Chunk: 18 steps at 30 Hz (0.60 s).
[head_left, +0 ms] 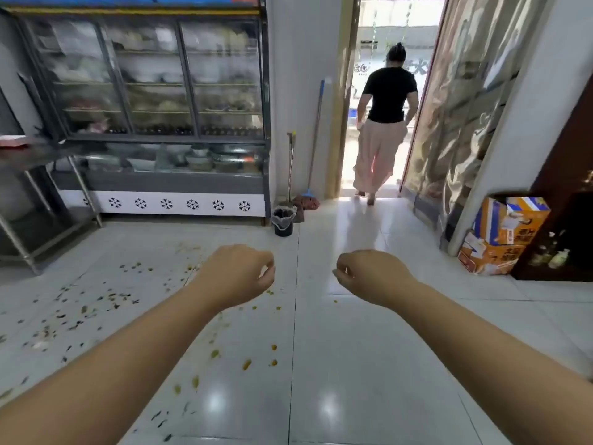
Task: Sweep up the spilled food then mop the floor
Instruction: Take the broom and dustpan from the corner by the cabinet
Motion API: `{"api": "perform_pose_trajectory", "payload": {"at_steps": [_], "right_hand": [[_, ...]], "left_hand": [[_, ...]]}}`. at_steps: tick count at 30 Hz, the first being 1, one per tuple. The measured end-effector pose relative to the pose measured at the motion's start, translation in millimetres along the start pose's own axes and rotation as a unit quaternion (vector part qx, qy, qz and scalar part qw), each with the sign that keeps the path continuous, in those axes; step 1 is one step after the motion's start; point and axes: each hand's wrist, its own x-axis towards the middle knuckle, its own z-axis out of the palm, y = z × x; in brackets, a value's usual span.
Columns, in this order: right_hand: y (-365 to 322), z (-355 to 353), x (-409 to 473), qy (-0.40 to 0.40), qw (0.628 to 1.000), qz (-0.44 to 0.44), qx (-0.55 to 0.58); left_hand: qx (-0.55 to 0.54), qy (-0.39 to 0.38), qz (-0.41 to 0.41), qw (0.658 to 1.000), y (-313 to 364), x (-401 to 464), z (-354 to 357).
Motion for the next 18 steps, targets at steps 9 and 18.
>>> {"api": "perform_pose_trajectory", "payload": {"at_steps": [9,18], "right_hand": [[83.3,83.4,115.6,-0.041,0.997,0.041,0.044],[168.1,119.9,286.9,-0.076,0.994,0.071,0.039]], "left_hand": [[-0.043,-0.037,-0.03,0.998,-27.9,138.8,95.5],[-0.083,-0.062,-0.021,0.994,-70.2,318.3,157.0]]}}
